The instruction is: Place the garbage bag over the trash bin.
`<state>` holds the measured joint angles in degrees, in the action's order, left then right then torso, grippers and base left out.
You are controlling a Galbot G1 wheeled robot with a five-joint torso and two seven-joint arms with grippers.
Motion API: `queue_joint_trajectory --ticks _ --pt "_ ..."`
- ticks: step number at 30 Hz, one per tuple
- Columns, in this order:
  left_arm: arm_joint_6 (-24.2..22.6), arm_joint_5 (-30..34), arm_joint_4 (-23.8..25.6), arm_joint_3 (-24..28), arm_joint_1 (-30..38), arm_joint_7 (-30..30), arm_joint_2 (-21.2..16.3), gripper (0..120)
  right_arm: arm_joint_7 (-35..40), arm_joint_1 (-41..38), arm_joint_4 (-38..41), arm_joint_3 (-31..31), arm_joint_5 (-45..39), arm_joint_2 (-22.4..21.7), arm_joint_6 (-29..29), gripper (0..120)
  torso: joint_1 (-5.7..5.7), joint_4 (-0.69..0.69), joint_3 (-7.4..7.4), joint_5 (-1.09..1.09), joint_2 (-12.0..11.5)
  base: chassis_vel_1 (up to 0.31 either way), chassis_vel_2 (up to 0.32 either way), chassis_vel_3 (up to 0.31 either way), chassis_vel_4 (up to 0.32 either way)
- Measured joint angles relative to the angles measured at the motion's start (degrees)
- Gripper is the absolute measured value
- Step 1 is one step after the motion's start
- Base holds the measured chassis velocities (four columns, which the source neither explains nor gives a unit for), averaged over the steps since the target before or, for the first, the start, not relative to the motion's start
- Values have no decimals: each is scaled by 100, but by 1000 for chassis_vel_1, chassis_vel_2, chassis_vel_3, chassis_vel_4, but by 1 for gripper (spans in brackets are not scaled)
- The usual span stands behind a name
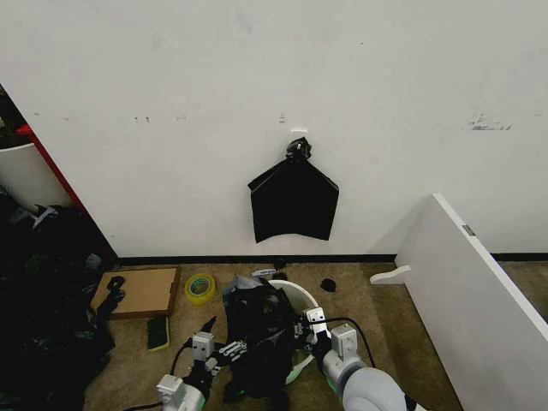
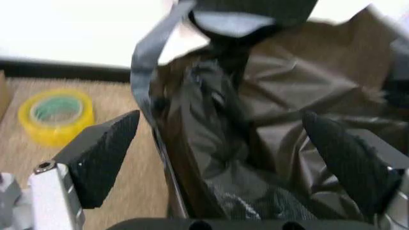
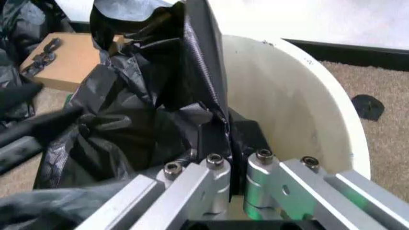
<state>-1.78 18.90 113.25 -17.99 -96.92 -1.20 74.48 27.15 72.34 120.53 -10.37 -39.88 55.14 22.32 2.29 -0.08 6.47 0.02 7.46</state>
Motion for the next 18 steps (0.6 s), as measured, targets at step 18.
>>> queue_joint_trajectory --ticks 18 --pt "-1760 736 151 572 954 -1612 10 98 -3 40 26 -54 125 27 -3 0 0 0 0 -1 0 0 0 0 0"
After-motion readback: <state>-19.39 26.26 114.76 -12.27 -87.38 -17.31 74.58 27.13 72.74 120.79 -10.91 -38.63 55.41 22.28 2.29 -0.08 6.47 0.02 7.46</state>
